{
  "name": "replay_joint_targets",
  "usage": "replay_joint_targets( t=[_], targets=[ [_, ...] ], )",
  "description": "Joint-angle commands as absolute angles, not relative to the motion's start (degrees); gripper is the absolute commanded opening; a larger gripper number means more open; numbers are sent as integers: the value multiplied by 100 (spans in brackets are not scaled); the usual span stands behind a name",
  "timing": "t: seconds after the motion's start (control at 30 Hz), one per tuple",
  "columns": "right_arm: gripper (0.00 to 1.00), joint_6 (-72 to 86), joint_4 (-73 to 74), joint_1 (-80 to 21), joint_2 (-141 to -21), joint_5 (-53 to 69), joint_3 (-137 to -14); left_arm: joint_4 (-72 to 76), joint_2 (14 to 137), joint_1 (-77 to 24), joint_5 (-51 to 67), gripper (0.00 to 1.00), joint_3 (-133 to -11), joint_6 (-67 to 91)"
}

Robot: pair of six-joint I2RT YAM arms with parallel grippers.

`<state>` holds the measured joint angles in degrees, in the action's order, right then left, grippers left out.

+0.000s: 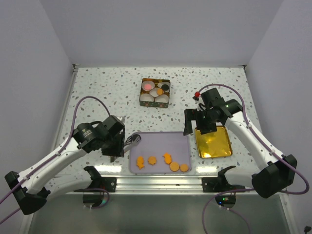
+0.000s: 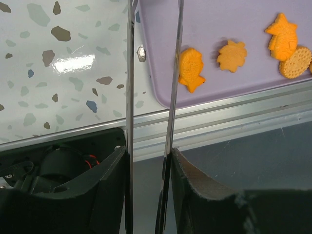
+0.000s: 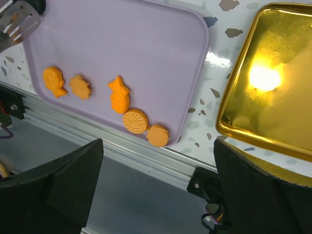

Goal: Pack the cookies

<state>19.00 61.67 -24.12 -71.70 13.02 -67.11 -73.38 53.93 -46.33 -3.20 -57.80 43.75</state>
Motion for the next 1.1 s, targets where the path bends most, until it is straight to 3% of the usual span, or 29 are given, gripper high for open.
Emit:
replay_joint_targets(
  t=[0.0,0.93,1.07],
  targets=[
    [99,1837,6108,-2443,-7005,1283,-6724,-7181,5519,-4667,-501,43,-5827,4341],
    [99,1714,5889,-2443,-7339,1318,-6794,-7198,6363,-4667,-747,46,-6135,4184],
    [99,1687,5933,-2443,-7426,1301,-6978,-7198,6337,-4667,-800,42,-6108,4245]
  ],
)
